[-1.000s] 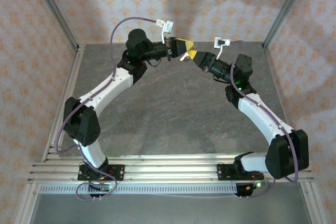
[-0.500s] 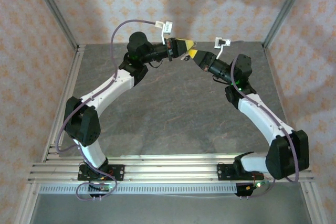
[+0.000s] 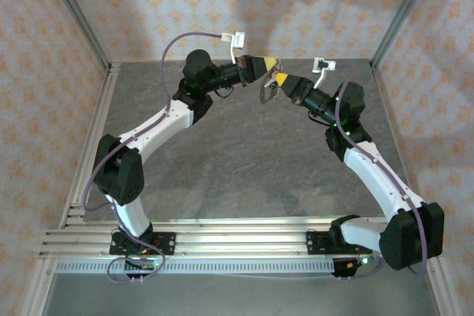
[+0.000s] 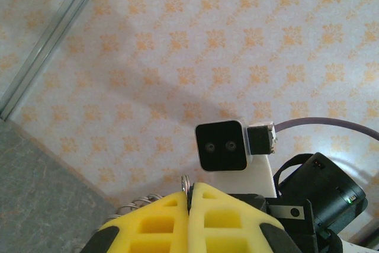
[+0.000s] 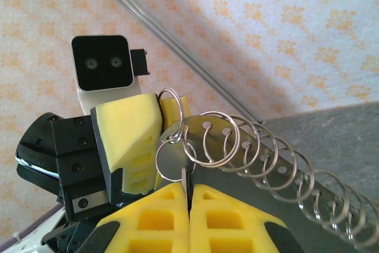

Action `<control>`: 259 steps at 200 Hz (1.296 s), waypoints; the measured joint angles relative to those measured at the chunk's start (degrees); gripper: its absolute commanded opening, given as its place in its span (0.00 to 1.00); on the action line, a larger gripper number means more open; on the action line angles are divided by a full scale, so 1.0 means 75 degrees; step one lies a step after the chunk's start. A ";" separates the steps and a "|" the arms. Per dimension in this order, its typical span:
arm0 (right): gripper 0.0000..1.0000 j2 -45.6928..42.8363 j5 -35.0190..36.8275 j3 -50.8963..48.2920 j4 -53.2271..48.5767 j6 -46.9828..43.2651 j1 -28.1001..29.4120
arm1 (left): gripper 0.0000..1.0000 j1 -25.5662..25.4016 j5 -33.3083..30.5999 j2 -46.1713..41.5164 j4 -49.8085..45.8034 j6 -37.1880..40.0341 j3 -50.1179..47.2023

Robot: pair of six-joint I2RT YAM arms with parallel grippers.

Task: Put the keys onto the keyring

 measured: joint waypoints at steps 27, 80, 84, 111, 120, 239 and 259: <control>0.11 -0.0189 0.0023 -0.0003 -0.0111 -0.0026 -0.0114 | 0.00 -0.0020 0.0000 0.0029 0.0105 -0.0093 0.0000; 0.23 -0.0527 0.0055 -0.0125 -0.0519 -0.0192 -0.0434 | 0.00 -0.0047 -0.0032 0.0032 0.0274 -0.0152 0.0000; 0.23 -0.0551 0.0055 -0.0140 -0.0562 -0.0207 -0.0460 | 0.00 -0.0047 -0.0032 0.0032 0.0271 -0.0163 0.0000; 0.24 -0.0787 0.0087 -0.0248 -0.0758 -0.0224 -0.0694 | 0.00 -0.0047 -0.0032 0.0044 0.0323 -0.0227 0.0000; 0.24 -0.0828 0.0114 -0.0248 -0.0755 -0.0219 -0.0752 | 0.00 -0.0047 -0.0032 0.0047 0.0350 -0.0248 0.0000; 0.29 0.0417 0.0985 0.0093 0.1734 0.2060 -0.0644 | 0.00 -0.0047 -0.0478 0.0213 0.0831 -0.0603 -0.0073; 0.29 0.0656 0.1244 0.0102 0.1982 0.2270 -0.0428 | 0.00 -0.0047 -0.0656 0.0216 0.0921 -0.0697 -0.0207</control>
